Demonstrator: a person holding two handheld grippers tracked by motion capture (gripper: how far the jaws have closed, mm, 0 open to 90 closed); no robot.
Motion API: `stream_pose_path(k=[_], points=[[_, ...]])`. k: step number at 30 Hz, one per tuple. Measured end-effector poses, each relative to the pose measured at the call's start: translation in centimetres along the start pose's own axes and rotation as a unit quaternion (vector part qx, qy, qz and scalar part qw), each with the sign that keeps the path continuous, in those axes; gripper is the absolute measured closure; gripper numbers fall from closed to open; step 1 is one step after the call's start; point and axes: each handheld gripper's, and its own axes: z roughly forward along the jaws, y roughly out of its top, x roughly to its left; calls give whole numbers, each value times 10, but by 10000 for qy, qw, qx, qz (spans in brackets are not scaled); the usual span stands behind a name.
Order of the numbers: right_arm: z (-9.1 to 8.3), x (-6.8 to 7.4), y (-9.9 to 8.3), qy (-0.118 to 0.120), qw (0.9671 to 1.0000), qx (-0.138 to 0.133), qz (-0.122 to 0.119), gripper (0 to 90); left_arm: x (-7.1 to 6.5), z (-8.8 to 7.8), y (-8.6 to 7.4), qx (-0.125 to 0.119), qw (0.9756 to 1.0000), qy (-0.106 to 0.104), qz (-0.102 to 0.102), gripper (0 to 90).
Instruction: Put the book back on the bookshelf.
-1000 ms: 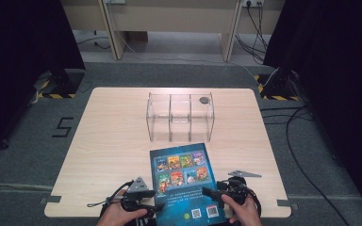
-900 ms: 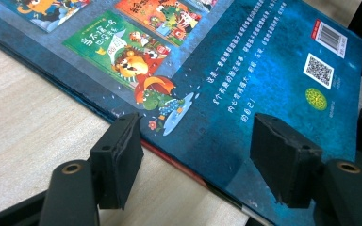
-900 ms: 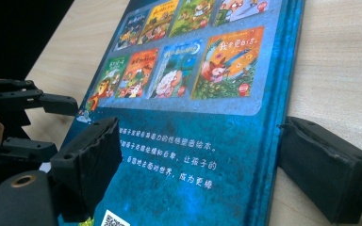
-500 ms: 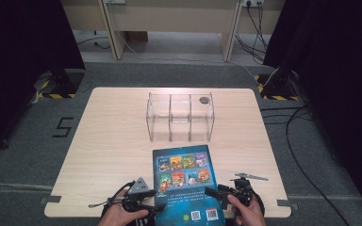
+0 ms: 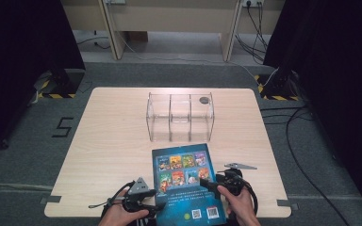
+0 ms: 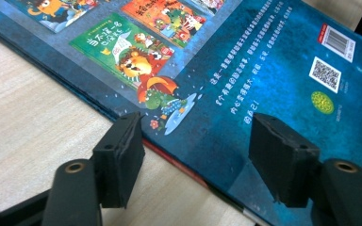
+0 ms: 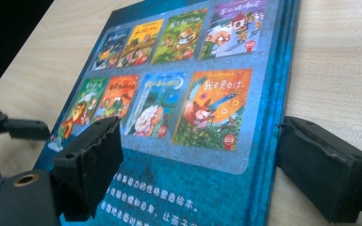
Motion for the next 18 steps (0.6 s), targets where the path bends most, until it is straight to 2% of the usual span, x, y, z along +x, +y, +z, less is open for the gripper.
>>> stream_pose_path(k=[1, 4, 5, 7, 8, 9, 11, 12, 13, 14, 15, 16, 18], points=[[0, 0, -1, -1, 10000, -45, 37, 152, -1, 0, 0, 11, 10000, 7, -7, 333], [-3, -6, -4, 221, 9986, -229, 413, 156, -1, 1, 0, -10, 10000, -8, -2, 321], [-5, -6, -6, 276, 9979, -253, 533, 156, 0, 0, 0, -18, 10000, -12, -16, 321], [-8, -6, -9, 310, 9973, -235, 624, 155, -1, 1, 1, -9, 9999, -59, -103, 294], [-9, -8, -10, 401, 9966, -255, 667, 156, -2, 2, 1, -6, 10000, -45, -52, 276], [-11, -9, -11, 464, 9953, -254, 806, 159, -1, 1, 1, -8, 10000, -53, -65, 274], [-14, -14, -15, 704, 9915, -303, 1054, 163, -2, 2, 0, -37, 9999, -51, -114, 267], [-15, -15, -17, 850, 9878, -290, 1273, 168, -3, 3, 1, -19, 9999, -58, -100, 251], [-14, -16, -18, 979, 9852, -273, 1383, 250, -3, 4, 2, -39, 9999, -86, -94, 250], [-8, -15, -20, 1282, 9794, -131, 1557, 263, -3, 5, 3, -38, 9999, -86, -58, 249], [-6, -13, -22, 1377, 9761, -106, 1677, 297, -3, 5, 3, -32, 9999, -91, -35, 252], [-7, -12, -20, 1242, 9811, -61, 1485, 328, -2, 4, 2, -49, 9999, -80, -43, 269], [-11, -12, -17, 1253, 9854, 64, 1153, 394, -1, 4, 1, -86, 9999, -105, -83, 278]])
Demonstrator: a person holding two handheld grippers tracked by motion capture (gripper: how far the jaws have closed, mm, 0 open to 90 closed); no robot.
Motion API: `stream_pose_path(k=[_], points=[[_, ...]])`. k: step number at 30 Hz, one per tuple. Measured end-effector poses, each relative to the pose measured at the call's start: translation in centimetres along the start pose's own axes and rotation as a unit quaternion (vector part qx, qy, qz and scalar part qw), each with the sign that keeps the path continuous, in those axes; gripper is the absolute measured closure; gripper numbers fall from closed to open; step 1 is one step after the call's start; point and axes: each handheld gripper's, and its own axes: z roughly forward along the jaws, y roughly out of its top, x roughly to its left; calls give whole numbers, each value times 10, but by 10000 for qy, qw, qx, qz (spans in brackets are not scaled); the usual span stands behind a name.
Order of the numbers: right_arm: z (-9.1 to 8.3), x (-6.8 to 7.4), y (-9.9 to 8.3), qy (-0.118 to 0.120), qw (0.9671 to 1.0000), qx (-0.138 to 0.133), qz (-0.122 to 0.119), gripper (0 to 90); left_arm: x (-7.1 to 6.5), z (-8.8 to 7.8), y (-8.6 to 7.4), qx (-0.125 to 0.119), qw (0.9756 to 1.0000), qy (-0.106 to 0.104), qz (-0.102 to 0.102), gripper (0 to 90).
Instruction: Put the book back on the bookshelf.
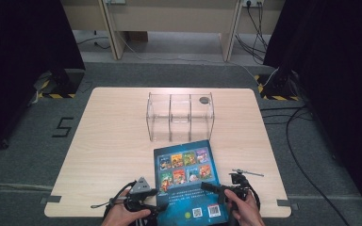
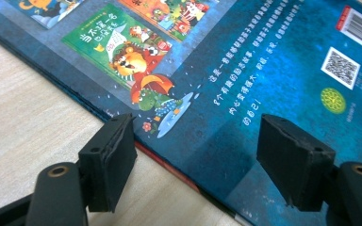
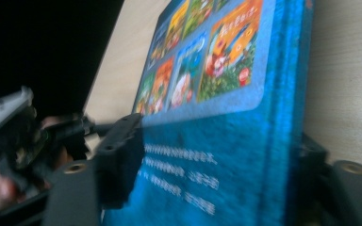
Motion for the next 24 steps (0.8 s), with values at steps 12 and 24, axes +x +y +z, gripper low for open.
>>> stream_pose_path(k=[12, 24], points=[[-10, 8, -2, 144, 9868, 120, -1611, 533, 4, -1, 1, 40, 10000, -15, -6, 226], [-22, 39, 1, 255, 9495, -305, -3111, 559, 13, 0, 2, -137, 9992, -193, -307, 132]])
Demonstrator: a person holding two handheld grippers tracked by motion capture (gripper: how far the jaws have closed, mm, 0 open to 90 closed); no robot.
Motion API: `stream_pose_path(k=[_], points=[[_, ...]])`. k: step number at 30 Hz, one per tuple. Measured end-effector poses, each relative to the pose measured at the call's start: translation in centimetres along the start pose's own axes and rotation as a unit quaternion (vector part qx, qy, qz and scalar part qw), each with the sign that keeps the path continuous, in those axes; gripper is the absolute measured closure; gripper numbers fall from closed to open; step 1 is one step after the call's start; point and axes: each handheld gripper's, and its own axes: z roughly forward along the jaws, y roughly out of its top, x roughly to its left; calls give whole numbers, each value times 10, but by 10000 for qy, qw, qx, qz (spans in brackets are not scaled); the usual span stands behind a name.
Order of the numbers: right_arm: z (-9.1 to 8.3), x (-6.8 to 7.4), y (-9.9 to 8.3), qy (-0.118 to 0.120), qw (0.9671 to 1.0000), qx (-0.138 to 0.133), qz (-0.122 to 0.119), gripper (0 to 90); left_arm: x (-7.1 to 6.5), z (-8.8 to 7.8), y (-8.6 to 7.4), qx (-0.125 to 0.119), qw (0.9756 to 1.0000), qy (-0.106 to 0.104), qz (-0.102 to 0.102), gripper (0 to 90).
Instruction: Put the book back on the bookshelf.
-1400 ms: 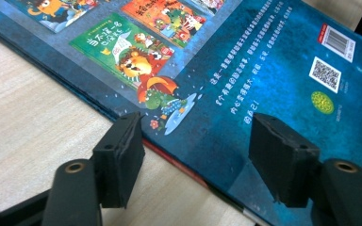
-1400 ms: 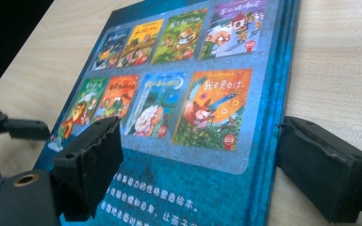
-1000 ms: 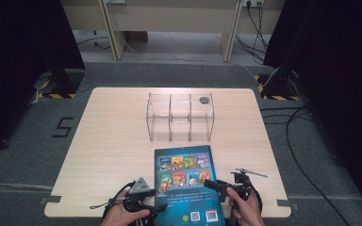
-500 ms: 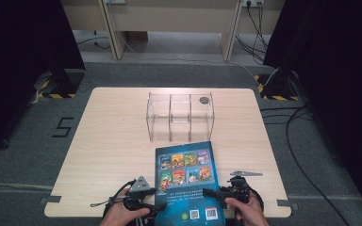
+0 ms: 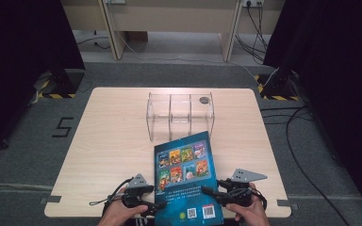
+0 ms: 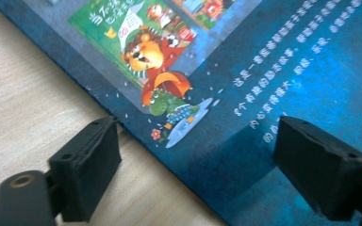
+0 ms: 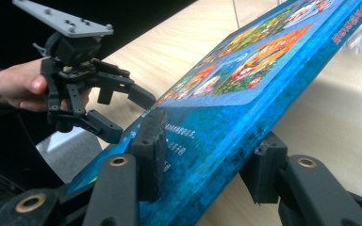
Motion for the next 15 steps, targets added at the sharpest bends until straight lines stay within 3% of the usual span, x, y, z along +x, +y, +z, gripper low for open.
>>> stream_pose_path(k=[2, 8, 13, 15], points=[[-2, 4, 3, 21, 9995, -55, -313, 560, 1, 0, 0, 9, 10000, -27, -2, 109], [-4, 8, 8, 118, 9964, -138, -822, 560, 3, 5, 4, 66, 9997, -223, 108, 25], [-2, 5, 11, 194, 9966, -116, -790, 565, 6, 9, 12, 166, 9992, -367, 0, 23], [-2, 4, 12, 302, 9976, -34, -626, 579, 7, 8, 13, 194, 9991, -387, 16, 34]])
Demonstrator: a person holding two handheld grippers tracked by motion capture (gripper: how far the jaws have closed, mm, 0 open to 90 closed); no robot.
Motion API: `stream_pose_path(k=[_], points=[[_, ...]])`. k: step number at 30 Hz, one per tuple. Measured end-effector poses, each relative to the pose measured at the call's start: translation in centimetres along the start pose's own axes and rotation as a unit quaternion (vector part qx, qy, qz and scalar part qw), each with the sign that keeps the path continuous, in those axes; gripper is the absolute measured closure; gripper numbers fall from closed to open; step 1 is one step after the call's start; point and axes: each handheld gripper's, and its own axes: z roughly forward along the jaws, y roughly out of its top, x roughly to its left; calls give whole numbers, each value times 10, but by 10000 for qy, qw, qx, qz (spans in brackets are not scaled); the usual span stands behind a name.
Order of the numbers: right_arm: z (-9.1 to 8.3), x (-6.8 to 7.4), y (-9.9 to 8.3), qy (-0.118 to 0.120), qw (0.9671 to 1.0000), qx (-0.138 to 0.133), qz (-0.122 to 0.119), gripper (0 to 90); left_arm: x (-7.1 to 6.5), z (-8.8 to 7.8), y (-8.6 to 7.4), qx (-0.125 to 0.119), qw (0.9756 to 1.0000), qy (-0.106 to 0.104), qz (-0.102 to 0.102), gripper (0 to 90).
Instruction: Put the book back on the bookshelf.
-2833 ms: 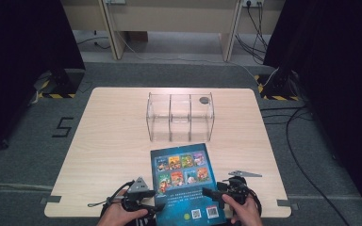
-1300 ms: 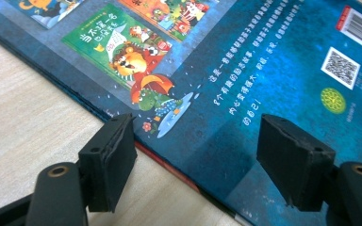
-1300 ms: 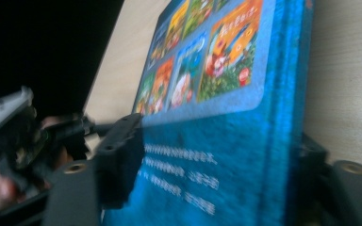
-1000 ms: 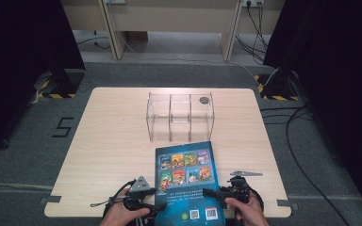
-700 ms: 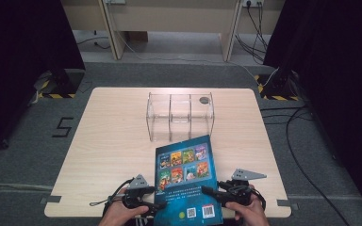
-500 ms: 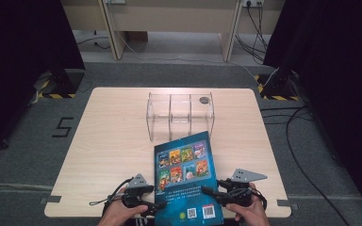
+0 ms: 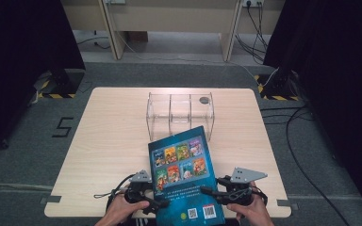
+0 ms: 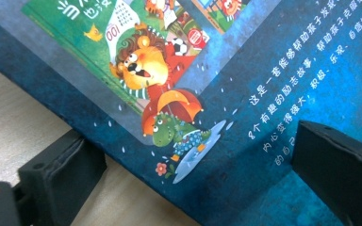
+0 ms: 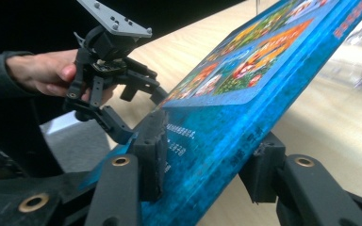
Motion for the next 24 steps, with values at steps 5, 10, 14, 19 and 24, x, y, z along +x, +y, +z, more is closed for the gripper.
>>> stream_pose_path(k=[5, 10, 14, 19, 24], points=[[8, -5, -1, 279, 9987, 178, 391, 611, 4, -6, 3, -132, 9998, 36, -141, 96], [14, -15, 2, 717, 9941, 469, 670, 640, 3, -9, 4, -200, 9997, 110, -20, 136], [18, -19, 0, 783, 9919, 526, 855, 644, 5, -8, 5, -169, 9997, 139, -72, 139], [26, -27, -1, 1196, 9766, 930, 1529, 686, 1, -10, 5, -205, 9996, 215, 11, 151], [31, -28, -4, 1235, 9675, 1093, 1917, 699, 2, -10, 5, -230, 9994, 262, -2, 165]])
